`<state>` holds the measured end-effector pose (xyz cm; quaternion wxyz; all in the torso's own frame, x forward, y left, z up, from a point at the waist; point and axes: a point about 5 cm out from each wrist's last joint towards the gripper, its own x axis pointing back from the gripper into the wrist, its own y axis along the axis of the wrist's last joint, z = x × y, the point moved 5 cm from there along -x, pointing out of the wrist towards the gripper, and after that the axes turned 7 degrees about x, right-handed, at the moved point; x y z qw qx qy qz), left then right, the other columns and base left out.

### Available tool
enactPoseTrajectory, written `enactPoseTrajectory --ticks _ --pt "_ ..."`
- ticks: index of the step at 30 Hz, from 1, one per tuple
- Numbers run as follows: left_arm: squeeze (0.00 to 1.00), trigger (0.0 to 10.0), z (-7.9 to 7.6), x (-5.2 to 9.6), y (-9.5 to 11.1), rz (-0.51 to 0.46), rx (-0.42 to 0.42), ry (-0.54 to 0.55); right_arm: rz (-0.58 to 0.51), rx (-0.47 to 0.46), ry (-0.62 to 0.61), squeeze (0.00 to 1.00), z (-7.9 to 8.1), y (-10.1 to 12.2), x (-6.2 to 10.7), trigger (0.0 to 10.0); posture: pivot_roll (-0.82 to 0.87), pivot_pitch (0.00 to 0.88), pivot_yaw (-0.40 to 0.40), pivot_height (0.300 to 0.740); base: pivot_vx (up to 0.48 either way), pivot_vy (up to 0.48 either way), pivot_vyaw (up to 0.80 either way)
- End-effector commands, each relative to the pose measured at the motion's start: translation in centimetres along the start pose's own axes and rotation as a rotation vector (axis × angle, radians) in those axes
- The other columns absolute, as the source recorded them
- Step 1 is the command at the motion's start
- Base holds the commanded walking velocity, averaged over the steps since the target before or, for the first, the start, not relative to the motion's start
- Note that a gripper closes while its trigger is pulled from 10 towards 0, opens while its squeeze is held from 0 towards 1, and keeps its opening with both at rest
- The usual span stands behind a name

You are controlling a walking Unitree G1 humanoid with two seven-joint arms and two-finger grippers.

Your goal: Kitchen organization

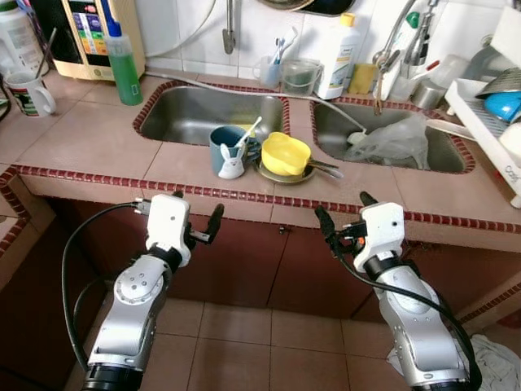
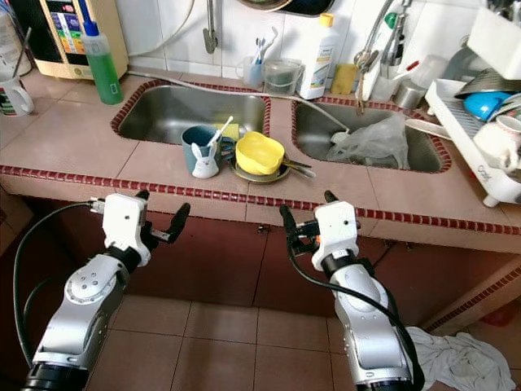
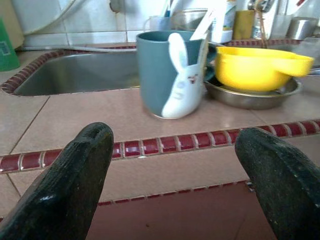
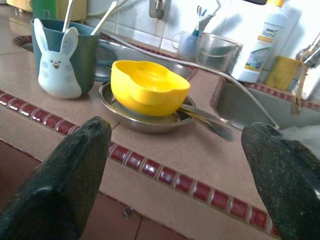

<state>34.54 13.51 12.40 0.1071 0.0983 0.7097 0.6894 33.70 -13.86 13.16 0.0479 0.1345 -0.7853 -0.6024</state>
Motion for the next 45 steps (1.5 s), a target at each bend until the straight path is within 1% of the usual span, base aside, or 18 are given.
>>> enactPoseTrajectory --ticks 1,10,14,15,16,18,22,30,45 --pt "0.0 10.0 -0.4 -0.2 0.9 -0.031 -0.002 -0.021 0.0 0.01 -0.005 0.0 -0.5 0.0 -0.1 10.0 0.06 0.0 -0.059 0.74 0.27 0.0 0.0" --pt "0.0 10.0 -0.4 -0.2 1.0 -0.036 -0.002 -0.02 -0.006 0.015 -0.006 0.0 -0.6 0.1 0.0 10.0 0.06 0.0 -0.062 0.74 0.266 0.0 0.0" --pt "0.0 10.0 -0.5 -0.1 2.3 -0.082 -0.007 -0.034 -0.061 -0.011 -0.029 0.0 -1.4 1.3 0.0 10.0 0.07 0.0 -0.065 0.74 0.264 0.0 0.0" --pt "0.0 10.0 -0.6 -0.1 2.6 -0.091 -0.023 -0.044 -0.084 -0.043 -0.042 0.0 -1.8 1.8 0.0 10.0 0.07 0.0 -0.066 0.74 0.266 0.0 0.0" --pt "0.0 10.0 -0.7 -0.1 2.7 -0.092 -0.027 -0.046 -0.09 -0.051 -0.045 0.0 -1.8 2.0 0.0 10.0 0.07 0.0 -0.066 0.74 0.266 0.0 0.0" --pt "0.0 10.0 -0.8 -0.2 3.4 -0.11 -0.037 -0.07 -0.106 -0.05 -0.046 0.0 -2.1 2.4 -0.1 10.0 0.07 0.0 -0.066 0.74 0.283 0.0 0.0" --pt "0.0 10.0 -0.9 -0.3 4.0 -0.123 -0.04 -0.082 -0.104 -0.035 -0.045 0.0 -2.3 2.4 -0.1 10.0 0.06 0.0 -0.062 0.74 0.307 0.0 0.0" --pt "0.0 10.0 -1.4 -0.3 4.2 -0.124 -0.035 -0.103 -0.096 -0.039 -0.043 0.0 -2.1 2.1 0.1 10.0 0.06 0.0 -0.058 0.74 0.333 0.0 0.0" --pt "0.0 10.0 -1.5 -0.3 4.2 -0.123 -0.033 -0.106 -0.09 -0.033 -0.034 0.0 -2.0 1.9 0.0 10.0 0.06 0.0 -0.06 0.74 0.338 0.0 0.0"
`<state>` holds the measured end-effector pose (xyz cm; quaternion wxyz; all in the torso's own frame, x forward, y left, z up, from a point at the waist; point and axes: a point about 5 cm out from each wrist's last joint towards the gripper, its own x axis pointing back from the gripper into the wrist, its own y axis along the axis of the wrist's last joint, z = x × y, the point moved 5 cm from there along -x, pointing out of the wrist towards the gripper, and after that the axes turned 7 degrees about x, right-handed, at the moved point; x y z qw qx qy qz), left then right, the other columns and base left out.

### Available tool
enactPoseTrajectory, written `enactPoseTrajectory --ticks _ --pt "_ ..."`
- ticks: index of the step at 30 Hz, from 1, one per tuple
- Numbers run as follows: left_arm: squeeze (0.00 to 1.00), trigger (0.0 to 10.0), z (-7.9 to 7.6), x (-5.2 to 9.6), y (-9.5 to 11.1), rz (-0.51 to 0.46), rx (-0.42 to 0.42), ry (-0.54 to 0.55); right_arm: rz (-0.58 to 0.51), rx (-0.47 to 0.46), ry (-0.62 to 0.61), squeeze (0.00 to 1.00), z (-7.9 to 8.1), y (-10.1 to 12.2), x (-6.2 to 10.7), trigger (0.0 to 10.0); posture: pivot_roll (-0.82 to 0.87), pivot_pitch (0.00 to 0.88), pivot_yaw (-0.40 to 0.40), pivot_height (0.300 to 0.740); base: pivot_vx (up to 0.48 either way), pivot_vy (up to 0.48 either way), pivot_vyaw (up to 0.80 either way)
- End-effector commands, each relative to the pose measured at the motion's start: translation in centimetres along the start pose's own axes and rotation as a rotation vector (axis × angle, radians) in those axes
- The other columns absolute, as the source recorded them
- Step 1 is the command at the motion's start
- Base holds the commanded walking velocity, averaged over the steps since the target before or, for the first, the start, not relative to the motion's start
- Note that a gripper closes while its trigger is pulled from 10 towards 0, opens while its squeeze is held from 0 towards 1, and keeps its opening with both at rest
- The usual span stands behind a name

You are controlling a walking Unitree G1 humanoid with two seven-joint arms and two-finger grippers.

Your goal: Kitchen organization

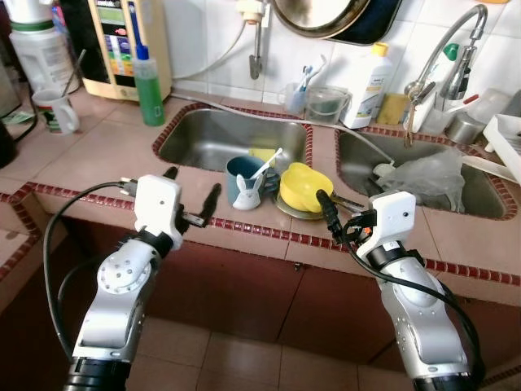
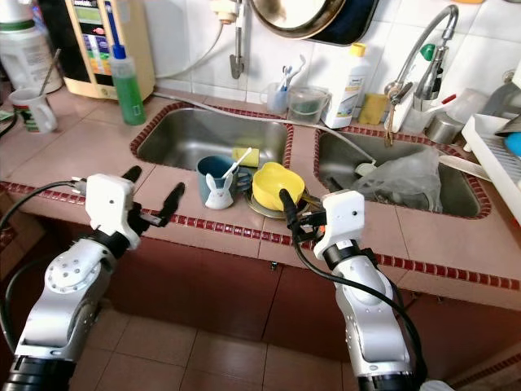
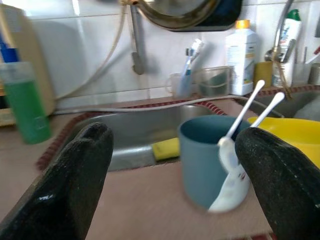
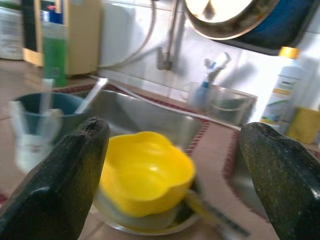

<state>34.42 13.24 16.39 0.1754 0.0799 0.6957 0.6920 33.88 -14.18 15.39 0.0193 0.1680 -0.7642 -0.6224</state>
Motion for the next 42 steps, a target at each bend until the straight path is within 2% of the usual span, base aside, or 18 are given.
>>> enactPoseTrajectory --ticks 1,6,8,11,23,28,31,36,42 --pt "0.0 10.0 -1.2 -0.4 0.2 -0.005 0.01 -0.035 0.005 0.015 -0.025 0.0 -1.0 -0.1 0.3 10.0 0.06 0.0 -0.062 0.74 0.315 0.0 0.0" --pt "0.0 10.0 -1.8 -0.2 -0.1 -0.002 0.023 -0.063 0.0 0.013 -0.025 0.0 -1.1 -0.2 0.4 10.0 0.06 0.0 -0.062 0.74 0.0 0.0 0.0" --pt "0.0 10.0 -2.0 -0.2 -0.1 -0.002 0.024 -0.07 0.04 0.048 -0.027 0.0 -1.1 -0.8 0.4 10.0 0.06 0.0 -0.061 0.74 0.0 0.0 0.0" --pt "0.0 10.0 -2.1 -0.2 -0.1 -0.002 0.022 -0.077 0.061 0.03 -0.034 0.0 -1.3 -1.3 0.4 10.0 0.06 0.0 -0.06 0.74 0.0 0.0 -0.16" --pt "0.0 10.0 -2.6 -0.1 0.2 -0.014 0.034 -0.111 0.069 0.027 -0.033 0.0 -1.1 -1.5 0.5 10.0 0.06 0.0 -0.056 0.74 0.0 0.0 -0.78" --pt "0.0 10.0 -2.4 -0.1 0.0 -0.006 -0.015 -0.11 0.067 0.029 -0.029 0.0 -1.1 -1.5 0.4 10.0 0.06 0.0 -0.055 0.74 0.0 0.0 -0.77" --pt "0.0 10.0 -2.2 -0.1 0.2 -0.018 0.004 -0.101 0.065 0.031 -0.031 0.0 -1.1 -1.4 0.4 10.0 0.06 0.0 -0.056 0.74 0.0 -0.303 -0.75" --pt "0.0 10.0 -2.0 -0.2 0.9 -0.055 0.056 -0.077 0.05 0.031 -0.025 0.0 -1.0 -1.2 0.4 10.0 0.06 0.0 -0.055 0.74 0.0 -0.288 0.0" --pt "0.0 10.0 -2.3 -0.2 1.2 -0.068 0.055 -0.098 0.048 0.029 -0.02 0.0 -0.9 -1.2 0.4 10.0 0.06 0.0 -0.058 0.74 0.0 0.0 0.0"
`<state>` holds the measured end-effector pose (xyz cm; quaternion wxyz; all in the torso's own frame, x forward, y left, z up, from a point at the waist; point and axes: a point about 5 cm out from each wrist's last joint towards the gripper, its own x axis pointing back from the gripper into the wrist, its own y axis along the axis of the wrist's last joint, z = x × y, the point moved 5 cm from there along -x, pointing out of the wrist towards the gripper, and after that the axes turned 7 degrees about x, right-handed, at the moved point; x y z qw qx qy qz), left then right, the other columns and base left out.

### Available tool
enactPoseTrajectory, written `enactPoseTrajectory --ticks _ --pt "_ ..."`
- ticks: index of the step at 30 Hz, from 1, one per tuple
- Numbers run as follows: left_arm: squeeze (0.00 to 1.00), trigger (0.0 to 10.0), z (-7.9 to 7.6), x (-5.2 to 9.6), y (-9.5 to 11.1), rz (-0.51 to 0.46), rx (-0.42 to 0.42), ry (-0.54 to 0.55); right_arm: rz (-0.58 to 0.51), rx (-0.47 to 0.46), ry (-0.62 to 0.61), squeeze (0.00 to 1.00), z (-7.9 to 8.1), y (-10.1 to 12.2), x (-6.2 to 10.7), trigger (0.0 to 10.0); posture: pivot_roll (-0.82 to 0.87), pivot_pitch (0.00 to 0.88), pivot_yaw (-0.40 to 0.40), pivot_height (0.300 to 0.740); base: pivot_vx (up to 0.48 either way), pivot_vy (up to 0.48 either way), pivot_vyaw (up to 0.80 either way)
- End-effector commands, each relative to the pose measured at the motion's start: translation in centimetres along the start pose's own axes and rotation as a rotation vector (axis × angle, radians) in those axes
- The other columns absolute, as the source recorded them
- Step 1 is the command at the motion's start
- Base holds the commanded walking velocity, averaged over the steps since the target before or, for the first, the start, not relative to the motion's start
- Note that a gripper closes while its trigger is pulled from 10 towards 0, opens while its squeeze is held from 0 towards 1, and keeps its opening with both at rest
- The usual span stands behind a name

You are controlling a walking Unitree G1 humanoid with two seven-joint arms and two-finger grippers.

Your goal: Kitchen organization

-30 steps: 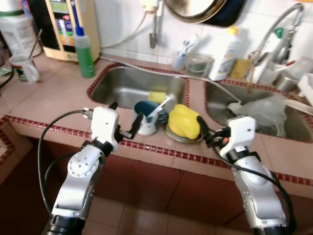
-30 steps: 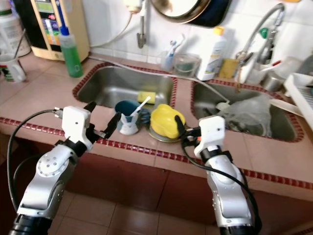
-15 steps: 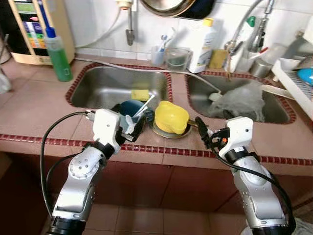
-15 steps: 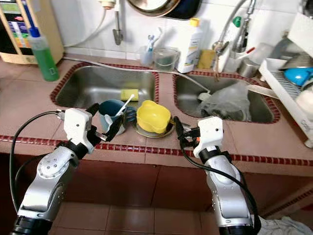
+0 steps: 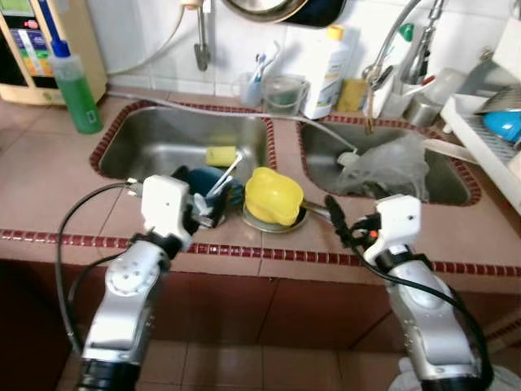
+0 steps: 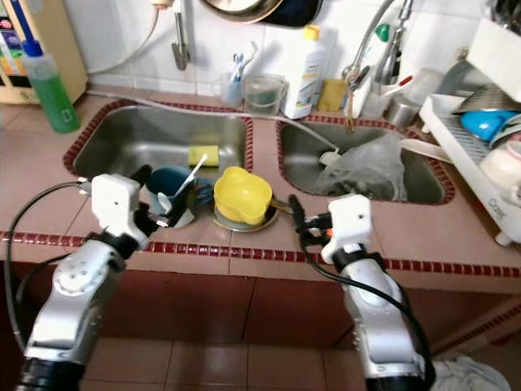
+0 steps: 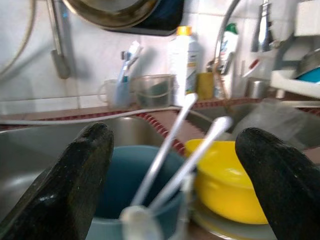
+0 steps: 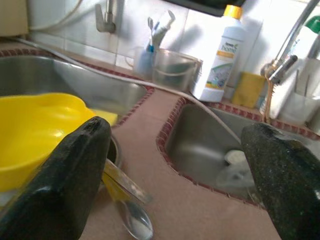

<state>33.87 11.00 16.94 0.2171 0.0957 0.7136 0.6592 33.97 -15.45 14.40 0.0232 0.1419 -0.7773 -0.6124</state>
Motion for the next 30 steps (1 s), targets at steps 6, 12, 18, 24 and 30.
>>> enactPoseTrajectory --ticks 6,12,18,24,30 --pt "0.0 10.0 -0.7 0.0 0.7 -0.016 -0.028 -0.066 -0.001 0.001 0.015 0.0 0.2 0.0 -0.1 10.0 0.06 0.0 -0.058 0.74 0.0 0.0 0.0" --pt "0.0 10.0 -1.7 -0.1 0.8 -0.012 -0.093 -0.131 0.003 0.005 0.017 0.0 0.3 -0.1 0.1 10.0 0.06 0.0 -0.051 0.74 0.0 0.0 0.0" --pt "0.0 10.0 -2.8 -0.6 -0.2 0.028 -0.154 -0.188 0.003 0.01 0.022 0.0 0.5 -0.1 0.2 10.0 0.05 0.0 -0.043 0.74 0.0 0.0 0.0" --pt "0.0 10.0 -2.7 -1.6 -1.0 0.079 -0.157 -0.175 -0.006 0.002 0.07 0.0 1.3 0.3 0.5 10.0 0.03 0.0 -0.03 0.74 0.0 0.0 0.0" --pt "0.0 10.0 -2.5 -2.5 -1.5 0.121 -0.146 -0.141 -0.012 -0.001 0.102 0.0 2.1 0.6 0.7 10.0 0.01 0.0 -0.023 0.74 0.0 0.0 0.0"
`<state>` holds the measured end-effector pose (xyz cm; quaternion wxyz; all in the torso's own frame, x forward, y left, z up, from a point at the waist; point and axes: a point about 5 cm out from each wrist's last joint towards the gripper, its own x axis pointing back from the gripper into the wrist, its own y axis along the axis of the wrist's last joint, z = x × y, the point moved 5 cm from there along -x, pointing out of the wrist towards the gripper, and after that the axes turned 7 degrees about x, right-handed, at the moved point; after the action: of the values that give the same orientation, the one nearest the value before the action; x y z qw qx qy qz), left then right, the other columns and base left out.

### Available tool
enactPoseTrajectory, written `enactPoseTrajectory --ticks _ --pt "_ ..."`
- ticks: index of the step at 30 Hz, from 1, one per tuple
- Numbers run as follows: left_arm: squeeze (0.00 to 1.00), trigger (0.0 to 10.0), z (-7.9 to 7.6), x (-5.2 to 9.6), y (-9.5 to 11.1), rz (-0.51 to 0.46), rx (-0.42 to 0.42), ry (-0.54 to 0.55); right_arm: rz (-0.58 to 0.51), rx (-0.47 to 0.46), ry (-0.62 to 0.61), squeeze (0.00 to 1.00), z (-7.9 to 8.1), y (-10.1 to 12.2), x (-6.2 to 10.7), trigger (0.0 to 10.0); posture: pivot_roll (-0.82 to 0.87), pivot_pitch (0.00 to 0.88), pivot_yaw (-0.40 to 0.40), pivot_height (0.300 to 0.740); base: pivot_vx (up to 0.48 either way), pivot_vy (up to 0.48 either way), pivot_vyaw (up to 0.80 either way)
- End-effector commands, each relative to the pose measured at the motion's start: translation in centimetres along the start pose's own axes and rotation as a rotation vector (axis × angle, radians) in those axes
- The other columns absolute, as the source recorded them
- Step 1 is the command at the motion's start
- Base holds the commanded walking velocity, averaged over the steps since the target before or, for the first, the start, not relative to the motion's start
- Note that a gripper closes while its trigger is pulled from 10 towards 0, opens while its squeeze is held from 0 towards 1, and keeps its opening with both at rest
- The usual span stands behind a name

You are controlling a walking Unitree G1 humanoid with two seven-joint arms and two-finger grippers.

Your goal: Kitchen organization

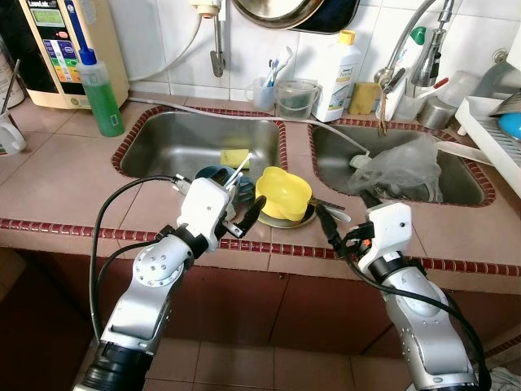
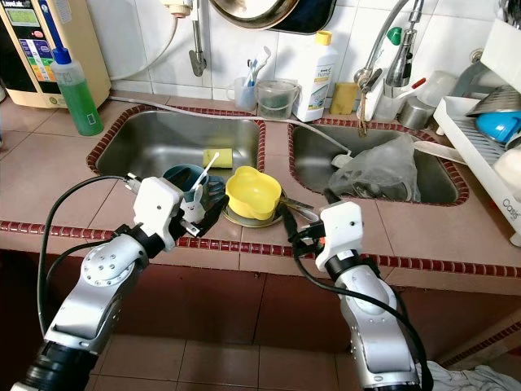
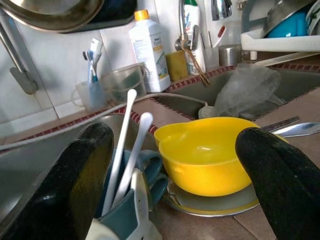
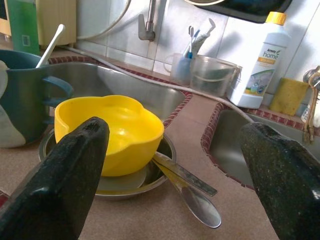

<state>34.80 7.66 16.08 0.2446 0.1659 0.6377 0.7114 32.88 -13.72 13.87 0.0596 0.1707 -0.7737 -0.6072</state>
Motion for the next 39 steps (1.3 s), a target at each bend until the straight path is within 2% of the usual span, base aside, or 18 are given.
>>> enactPoseTrajectory --ticks 1,6,11,13,14,15,16,21,22,25,31,39 --pt "0.0 10.0 0.2 -0.5 -0.2 0.026 0.011 0.02 -0.012 0.002 0.011 0.0 0.1 0.6 0.0 10.0 0.01 0.0 -0.023 0.74 0.0 0.0 0.0" --pt "0.0 10.0 0.3 -0.8 -0.2 0.031 0.009 0.027 -0.016 -0.001 0.014 0.0 0.2 0.7 0.0 10.0 0.01 0.0 -0.023 0.74 0.0 0.0 0.0" --pt "0.0 10.0 0.2 -1.3 0.1 0.021 0.065 0.035 -0.018 0.001 0.014 0.0 0.4 0.8 0.1 10.0 0.0 0.0 -0.018 0.74 0.0 0.0 0.0" --pt "0.0 4.9 0.2 -1.4 0.0 0.025 0.077 0.032 -0.018 0.0 0.015 0.0 0.5 0.9 0.1 10.0 0.0 0.0 -0.017 0.74 0.0 0.0 0.0" --pt "0.0 3.9 0.2 -1.4 0.0 0.028 0.074 0.039 -0.018 -0.001 0.016 0.0 0.5 0.9 0.1 10.0 0.0 0.0 -0.017 0.74 0.0 0.0 0.0" --pt "0.0 3.9 0.2 -1.4 0.0 0.028 0.074 0.039 -0.018 -0.001 0.016 0.0 0.5 0.9 0.1 10.0 0.0 0.0 -0.017 0.74 0.0 0.0 0.0" --pt "0.0 0.0 0.3 -1.5 0.0 0.029 0.072 0.042 -0.02 -0.003 0.018 0.0 0.6 0.9 0.1 10.0 0.0 0.0 -0.016 0.74 0.0 0.0 0.0" --pt "0.0 0.0 0.3 -1.7 0.1 0.025 0.074 0.048 -0.027 -0.012 0.035 0.0 1.1 1.1 0.1 10.0 0.0 0.0 -0.013 0.74 0.0 0.0 0.0" --pt "0.0 0.0 0.4 -1.8 0.2 0.023 0.074 0.053 -0.035 -0.027 0.077 0.0 1.8 1.3 0.2 10.0 0.0 0.0 -0.014 0.74 0.0 0.0 0.0" --pt "0.0 0.0 0.5 -1.8 0.3 0.023 0.069 0.054 -0.042 -0.044 0.128 0.0 2.8 1.6 0.4 10.0 0.0 0.0 -0.014 0.74 0.0 0.0 0.0" --pt "0.0 0.0 0.4 -2.0 0.3 0.021 0.072 0.055 -0.05 -0.079 0.203 0.0 4.0 1.9 0.8 10.0 0.0 0.0 -0.01 0.74 0.0 0.0 0.0" --pt "0.0 0.0 0.3 -2.1 0.3 0.026 0.07 0.051 -0.046 -0.088 0.237 0.0 4.3 2.0 1.1 10.0 0.0 0.0 -0.006 0.74 0.0 0.0 0.0"
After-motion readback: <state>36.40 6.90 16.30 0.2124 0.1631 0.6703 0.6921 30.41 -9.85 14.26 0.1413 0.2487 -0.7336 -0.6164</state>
